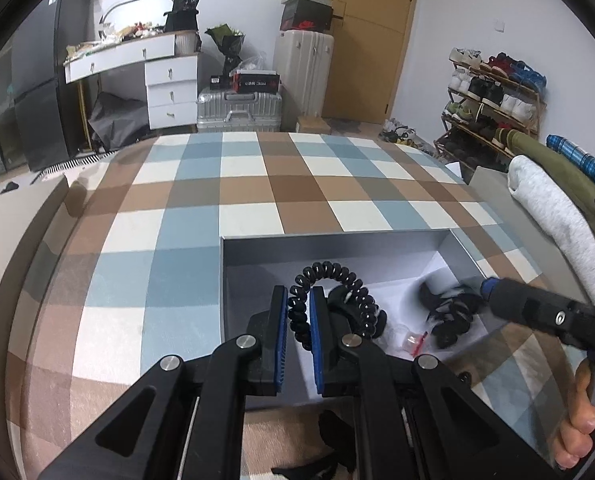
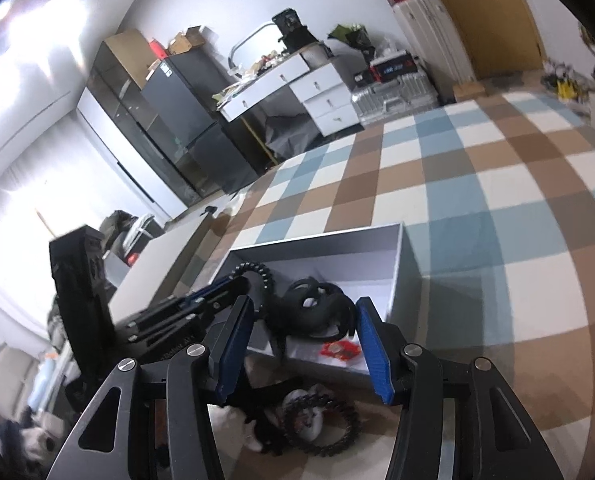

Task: Organize jewelry
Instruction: 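Open both grippers to release the items into the box and withdraw, then grasp a black coiled hair tie from the pile with the right gripper, then lift the coiled hair tie up from the pile with the right gripper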

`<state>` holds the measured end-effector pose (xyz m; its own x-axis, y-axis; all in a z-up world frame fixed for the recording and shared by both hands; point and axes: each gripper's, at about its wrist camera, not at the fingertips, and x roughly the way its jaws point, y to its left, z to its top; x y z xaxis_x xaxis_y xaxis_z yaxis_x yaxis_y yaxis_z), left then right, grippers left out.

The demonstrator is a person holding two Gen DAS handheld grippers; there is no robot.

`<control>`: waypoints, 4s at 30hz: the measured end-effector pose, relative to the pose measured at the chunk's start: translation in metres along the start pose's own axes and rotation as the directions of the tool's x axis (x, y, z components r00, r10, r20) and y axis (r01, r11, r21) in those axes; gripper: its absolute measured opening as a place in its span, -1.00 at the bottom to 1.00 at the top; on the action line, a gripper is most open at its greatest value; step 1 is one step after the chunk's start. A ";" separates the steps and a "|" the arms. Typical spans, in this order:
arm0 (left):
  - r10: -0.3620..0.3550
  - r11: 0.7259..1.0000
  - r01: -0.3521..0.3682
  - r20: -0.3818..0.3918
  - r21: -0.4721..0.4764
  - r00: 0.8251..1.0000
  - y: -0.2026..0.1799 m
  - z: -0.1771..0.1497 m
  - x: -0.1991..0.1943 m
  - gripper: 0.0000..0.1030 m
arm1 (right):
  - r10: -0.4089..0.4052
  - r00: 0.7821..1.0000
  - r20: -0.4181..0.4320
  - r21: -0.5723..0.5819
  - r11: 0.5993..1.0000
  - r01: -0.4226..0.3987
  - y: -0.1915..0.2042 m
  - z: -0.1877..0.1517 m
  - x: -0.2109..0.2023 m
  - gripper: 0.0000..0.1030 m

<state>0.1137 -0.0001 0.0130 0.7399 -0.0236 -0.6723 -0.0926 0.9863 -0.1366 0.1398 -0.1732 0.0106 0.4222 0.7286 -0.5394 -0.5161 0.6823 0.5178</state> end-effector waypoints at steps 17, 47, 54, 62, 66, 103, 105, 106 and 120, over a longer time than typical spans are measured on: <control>-0.019 1.000 0.017 0.077 0.022 0.997 -0.003 -0.014 -0.049 0.68 | -0.134 0.984 0.117 -0.100 0.984 0.146 0.023 -0.004 -0.039 0.97; 0.007 0.999 -0.005 0.037 -0.043 0.999 0.021 -0.052 -0.051 0.98 | -0.228 0.967 -0.114 -0.185 0.961 0.205 0.003 -0.046 -0.012 0.11; 0.008 0.999 -0.007 0.029 -0.039 1.000 0.020 -0.054 -0.051 0.98 | -0.245 0.959 -0.145 -0.199 0.956 0.215 0.002 -0.053 -0.001 -0.10; 0.009 0.999 -0.009 0.014 -0.035 1.000 0.020 -0.056 -0.048 0.98 | -0.265 0.954 -0.141 -0.217 0.948 0.231 0.006 -0.056 0.004 -0.11; 0.009 0.999 -0.009 0.009 -0.039 1.000 0.022 -0.056 -0.046 0.98 | -0.285 0.949 -0.136 -0.223 0.942 0.251 0.006 -0.058 0.007 -0.13; 0.005 1.000 -0.005 -0.021 -0.008 1.000 0.015 -0.060 -0.040 0.98 | -0.189 0.981 -0.030 -0.227 0.958 0.178 0.027 -0.051 -0.007 -0.83; 0.004 1.000 -0.004 -0.033 0.007 0.999 0.013 -0.062 -0.038 0.98 | -0.175 0.984 -0.016 -0.223 0.960 0.167 0.027 -0.050 -0.010 -0.83; 0.004 1.000 -0.004 -0.037 0.012 0.999 0.012 -0.062 -0.038 0.98 | -0.169 0.986 -0.011 -0.221 0.962 0.163 0.027 -0.049 -0.011 -0.83; -0.038 0.993 0.049 -0.093 0.111 0.995 -0.023 -0.072 -0.029 0.98 | -0.131 0.991 0.038 -0.189 0.973 0.136 0.026 -0.040 -0.029 -0.82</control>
<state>0.0463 -0.0338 -0.0168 0.6778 -0.0765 -0.7312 0.0183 0.9960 -0.0873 0.0846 -0.1791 0.0134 0.5140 0.6347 -0.5770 -0.5853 0.7513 0.3050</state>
